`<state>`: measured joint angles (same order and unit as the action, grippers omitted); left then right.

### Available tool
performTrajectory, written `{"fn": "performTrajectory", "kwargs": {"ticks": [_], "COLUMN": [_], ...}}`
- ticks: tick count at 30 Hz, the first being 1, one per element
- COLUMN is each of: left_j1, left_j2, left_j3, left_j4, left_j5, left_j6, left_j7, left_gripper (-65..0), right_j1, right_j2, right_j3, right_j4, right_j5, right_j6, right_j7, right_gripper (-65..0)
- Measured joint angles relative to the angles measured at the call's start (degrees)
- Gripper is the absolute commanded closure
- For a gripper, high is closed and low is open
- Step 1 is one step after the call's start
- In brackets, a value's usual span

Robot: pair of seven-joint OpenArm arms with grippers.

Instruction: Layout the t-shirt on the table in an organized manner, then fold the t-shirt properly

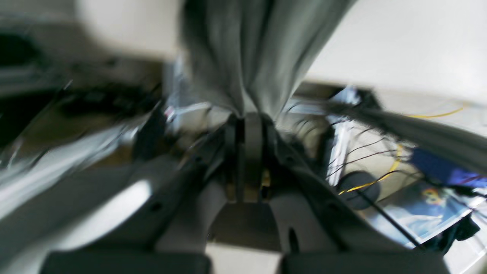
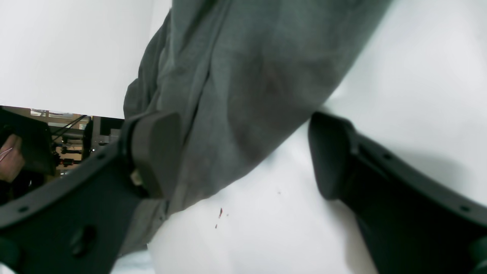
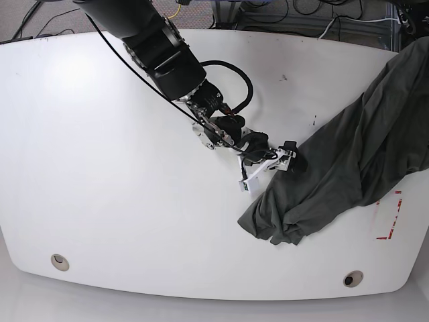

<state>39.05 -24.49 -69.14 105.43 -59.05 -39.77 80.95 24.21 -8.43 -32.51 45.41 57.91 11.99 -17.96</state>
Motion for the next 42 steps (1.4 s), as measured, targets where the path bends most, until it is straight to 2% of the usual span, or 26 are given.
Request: {"fn": "performTrajectory", "kwargs": {"ticks": [5,10,15,20,26,31,35,38,42], "left_j1": [-5.3,-11.4,-17.1,-21.4,-24.9,-28.6,-32.0,-33.4,-35.5], "left_j2": [-0.1,0.0,0.0,0.0,0.3,3.9,8.5,12.0,16.9], "left_j3": [6.3,13.3,19.8,25.1,31.7,38.6,43.6,47.6,53.0], "left_j4": [0.3,3.0,4.3,4.3,4.4,4.4,4.4,4.4,4.3], "left_j5": [0.7,-0.2,-2.7,-6.9,-8.6,-7.9,-6.5,-3.3,2.3], "left_j6": [0.0,0.0,-0.2,3.9,4.8,4.8,4.8,4.8,4.8], "left_j7": [0.2,-0.4,-0.1,0.1,0.1,0.5,0.1,0.1,0.6], "left_gripper": [0.0,0.0,0.0,0.0,0.0,0.0,0.0,0.0,0.0], "right_j1": [-0.4,-1.4,-2.7,-2.8,-3.1,-3.3,-3.4,-3.5,-3.3], "right_j2": [0.0,0.2,2.8,5.8,9.0,12.8,17.2,20.1,22.3], "right_j3": [0.0,0.0,-0.1,0.0,2.1,8.7,12.9,16.0,18.3], "right_j4": [1.2,3.7,9.9,13.5,14.2,14.2,15.5,17.2,19.7], "right_j5": [0.0,-0.3,-0.2,-0.2,-0.3,-0.2,-0.6,-0.7,-0.6], "right_j6": [-0.5,-0.7,-0.9,-1.3,-1.1,-0.4,-0.5,-0.7,-0.6], "right_j7": [-0.5,-4.4,-5.1,-5.0,-5.2,-5.4,-7.3,-8.4,-10.9], "right_gripper": [-49.6,-49.6,-49.6,-49.6,-49.6,-49.6,-49.6,-49.6,-49.6]}}
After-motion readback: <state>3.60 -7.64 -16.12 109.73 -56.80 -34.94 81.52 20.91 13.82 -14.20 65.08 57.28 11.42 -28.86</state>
